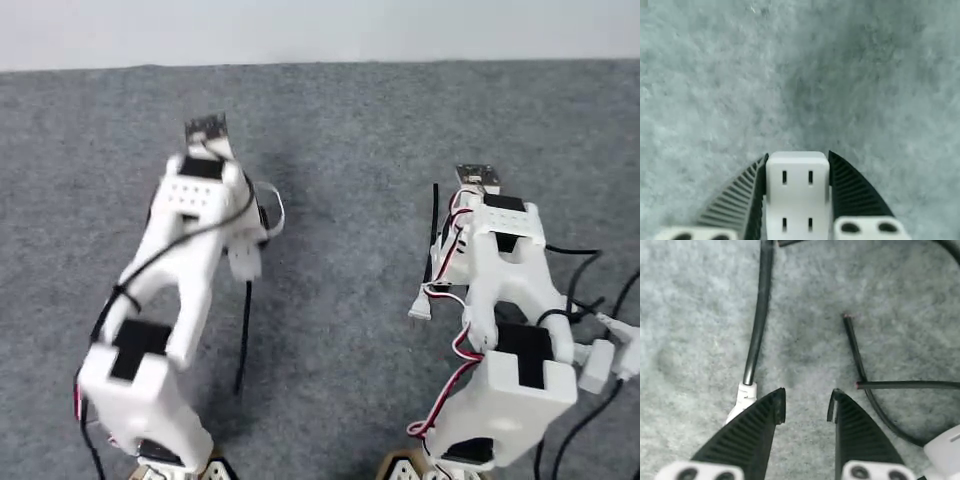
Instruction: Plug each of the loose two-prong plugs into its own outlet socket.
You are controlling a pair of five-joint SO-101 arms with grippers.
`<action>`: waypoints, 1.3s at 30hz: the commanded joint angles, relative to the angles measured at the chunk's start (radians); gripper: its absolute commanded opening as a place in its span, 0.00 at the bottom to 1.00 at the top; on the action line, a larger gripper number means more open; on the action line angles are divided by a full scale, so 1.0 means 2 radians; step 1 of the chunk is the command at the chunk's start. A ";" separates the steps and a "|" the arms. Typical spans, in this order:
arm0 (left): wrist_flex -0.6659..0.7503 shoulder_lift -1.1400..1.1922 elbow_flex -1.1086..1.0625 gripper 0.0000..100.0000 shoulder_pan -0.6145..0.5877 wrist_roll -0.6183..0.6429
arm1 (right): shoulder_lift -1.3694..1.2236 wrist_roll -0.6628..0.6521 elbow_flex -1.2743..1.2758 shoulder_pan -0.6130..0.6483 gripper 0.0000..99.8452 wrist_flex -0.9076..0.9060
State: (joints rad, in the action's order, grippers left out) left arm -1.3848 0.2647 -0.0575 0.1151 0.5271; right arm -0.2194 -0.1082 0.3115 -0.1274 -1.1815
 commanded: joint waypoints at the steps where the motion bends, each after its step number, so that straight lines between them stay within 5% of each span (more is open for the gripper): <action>1: 0.150 -0.129 -0.193 0.01 0.015 -0.002 | 0.025 0.005 -0.002 -0.003 0.13 0.007; 6: 0.212 -0.122 -0.277 0.01 0.030 -0.042 | 0.024 0.005 -0.002 -0.003 0.13 0.008; 11: 0.182 -0.105 -0.265 0.02 0.053 -0.107 | 0.024 0.005 -0.002 -0.003 0.13 0.008; 16: 0.183 -0.121 -0.285 0.22 0.075 -0.079 | 0.019 0.004 -0.002 -0.002 0.13 0.008; 21: 0.196 -0.208 -0.352 0.41 0.085 -0.072 | 0.000 0.003 -0.018 -0.002 0.13 0.003; 31: 0.203 -0.446 -0.476 0.40 0.031 -0.136 | 0.022 -0.049 -0.019 0.007 0.13 -0.016; 39: 0.249 -0.492 -0.513 0.40 -0.040 -0.157 | 0.060 0.112 0.018 0.073 0.13 0.001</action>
State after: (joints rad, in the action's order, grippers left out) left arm -0.9260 -0.6851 -1.0948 0.0752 0.2524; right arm -0.1580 0.0130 0.3468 -0.0353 -1.2060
